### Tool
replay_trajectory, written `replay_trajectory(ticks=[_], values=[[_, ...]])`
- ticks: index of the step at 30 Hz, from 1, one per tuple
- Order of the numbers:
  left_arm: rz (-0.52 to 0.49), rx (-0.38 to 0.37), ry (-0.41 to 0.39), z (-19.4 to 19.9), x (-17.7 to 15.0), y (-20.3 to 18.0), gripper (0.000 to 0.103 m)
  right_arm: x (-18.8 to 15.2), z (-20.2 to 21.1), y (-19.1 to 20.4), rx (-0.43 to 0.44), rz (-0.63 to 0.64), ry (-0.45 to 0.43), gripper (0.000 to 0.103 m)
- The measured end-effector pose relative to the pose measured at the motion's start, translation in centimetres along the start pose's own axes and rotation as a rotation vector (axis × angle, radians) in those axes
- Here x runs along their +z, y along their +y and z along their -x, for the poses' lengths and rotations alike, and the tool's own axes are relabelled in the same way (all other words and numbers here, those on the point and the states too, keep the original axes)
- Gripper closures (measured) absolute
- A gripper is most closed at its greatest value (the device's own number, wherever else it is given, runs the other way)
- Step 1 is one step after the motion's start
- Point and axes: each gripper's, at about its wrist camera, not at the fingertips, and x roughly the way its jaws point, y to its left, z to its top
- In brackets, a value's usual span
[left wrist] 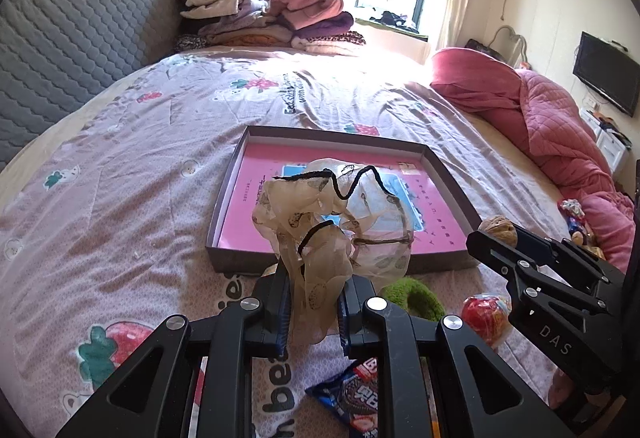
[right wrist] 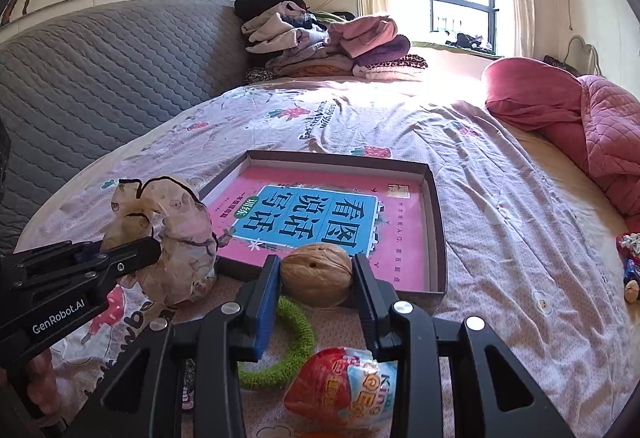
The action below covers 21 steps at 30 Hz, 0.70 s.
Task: Organize objects
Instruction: 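Lift and carry the mesh bag and walnut over the pink tray with both tools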
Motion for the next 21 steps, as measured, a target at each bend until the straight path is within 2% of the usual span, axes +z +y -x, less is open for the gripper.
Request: replay_trajectory(ticks=[12,19,21], values=[[0.004,-0.001,0.068,-4.6,3.3,0.5,0.084,2.9,-5.4,-2.3,-0.010,0.036,0.090,0.067],[0.001,-0.010,0.136,-7.7,4.3,0.2,0.084,3.1,-8.4,-3.0,0.021,0.034,0.173,0.067],[0.002,-0.009,0.157,-8.6,4.3,0.1,0.084,2.7,-9.1,-3.1,0.005,0.048,0.198,0.067]])
